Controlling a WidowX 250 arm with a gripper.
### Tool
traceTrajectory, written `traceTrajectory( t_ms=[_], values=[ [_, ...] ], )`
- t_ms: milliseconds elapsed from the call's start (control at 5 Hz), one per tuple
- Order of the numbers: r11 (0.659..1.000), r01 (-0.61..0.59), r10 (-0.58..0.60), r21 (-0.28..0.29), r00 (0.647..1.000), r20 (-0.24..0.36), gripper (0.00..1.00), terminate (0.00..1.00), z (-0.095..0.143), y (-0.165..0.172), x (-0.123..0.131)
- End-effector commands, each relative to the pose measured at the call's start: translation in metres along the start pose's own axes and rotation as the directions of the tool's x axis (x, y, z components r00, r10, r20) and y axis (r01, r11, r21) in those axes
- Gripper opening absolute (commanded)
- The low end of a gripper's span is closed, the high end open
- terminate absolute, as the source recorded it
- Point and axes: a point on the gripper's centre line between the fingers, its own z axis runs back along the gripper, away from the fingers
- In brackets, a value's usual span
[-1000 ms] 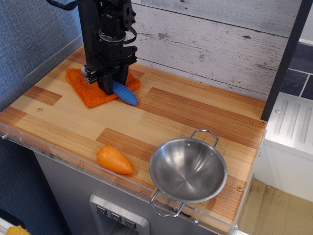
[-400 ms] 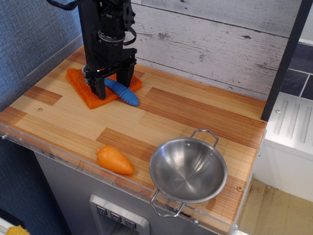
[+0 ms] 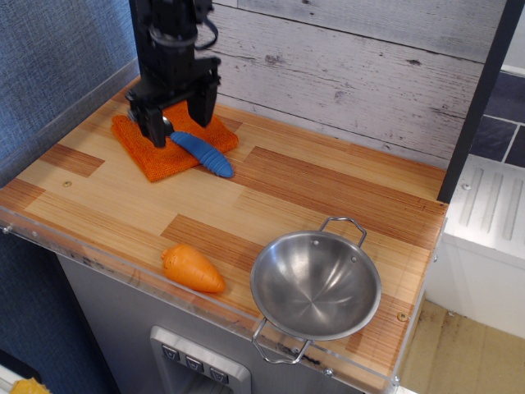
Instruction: Take the spoon and place it on the orange color cloth,
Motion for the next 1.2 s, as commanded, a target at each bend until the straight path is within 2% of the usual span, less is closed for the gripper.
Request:
traceTrajectory(
  t_ms=[0, 200, 800, 1000],
  values=[
    [0.992, -0.017, 0.023, -0.124, 0.999, 0.048, 1.00, 0.00, 0.069, 0.014, 0.003],
    [0.995, -0.030, 0.034, -0.096, 0.998, 0.044, 1.00, 0.00, 0.092, 0.025, -0.002],
    [0.995, -0.030, 0.034, -0.096, 0.998, 0.044, 1.00, 0.00, 0.092, 0.025, -0.002],
    [0.995, -0.030, 0.034, -0.096, 0.998, 0.044, 1.00, 1.00, 0.092, 0.025, -0.002]
  ],
)
